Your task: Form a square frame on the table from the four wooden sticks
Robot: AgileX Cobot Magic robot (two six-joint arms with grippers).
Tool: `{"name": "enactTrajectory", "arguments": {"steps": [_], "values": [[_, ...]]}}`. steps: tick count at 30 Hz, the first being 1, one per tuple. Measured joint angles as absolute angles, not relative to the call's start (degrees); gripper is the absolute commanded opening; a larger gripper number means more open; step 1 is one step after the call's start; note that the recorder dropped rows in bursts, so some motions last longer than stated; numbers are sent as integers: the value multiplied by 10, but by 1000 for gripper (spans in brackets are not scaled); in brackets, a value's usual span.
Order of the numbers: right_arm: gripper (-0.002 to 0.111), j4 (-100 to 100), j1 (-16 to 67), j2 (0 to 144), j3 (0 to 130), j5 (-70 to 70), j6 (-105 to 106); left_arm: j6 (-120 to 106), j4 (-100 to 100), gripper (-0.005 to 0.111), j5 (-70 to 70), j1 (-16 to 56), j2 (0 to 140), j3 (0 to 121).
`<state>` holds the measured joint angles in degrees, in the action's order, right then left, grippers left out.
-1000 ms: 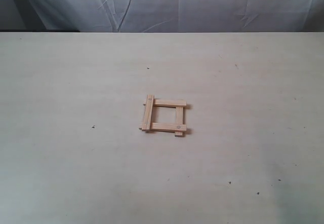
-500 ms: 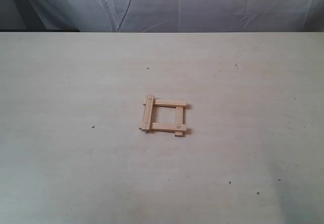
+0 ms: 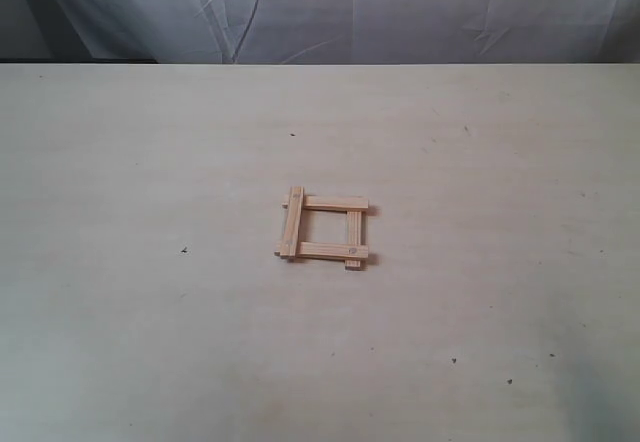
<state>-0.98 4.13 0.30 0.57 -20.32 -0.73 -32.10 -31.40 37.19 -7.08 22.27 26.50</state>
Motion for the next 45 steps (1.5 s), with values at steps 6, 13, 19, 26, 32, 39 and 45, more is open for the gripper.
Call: {"name": "enactTrajectory", "arguments": {"steps": [6,13,19,26,32,39,45], "values": [[0,-9,9,3,6,-212,-9,-321,-314,0,372,-71,223,265],[0,-9,3,3,5,-215,-9,-321,-314,0,372,-71,223,265],[0,-8,3,3,5,-214,-10,-321,-314,0,372,-71,223,265],[0,-8,3,3,5,-214,-10,-321,-314,0,372,-71,223,265],[0,-8,3,3,5,-214,-10,-323,-288,0,356,-42,222,265],[0,-8,3,3,5,-213,-10,-324,-247,0,201,8,100,122],[0,-8,3,3,5,-213,-10,-324,-184,0,135,9,8,4]]}}
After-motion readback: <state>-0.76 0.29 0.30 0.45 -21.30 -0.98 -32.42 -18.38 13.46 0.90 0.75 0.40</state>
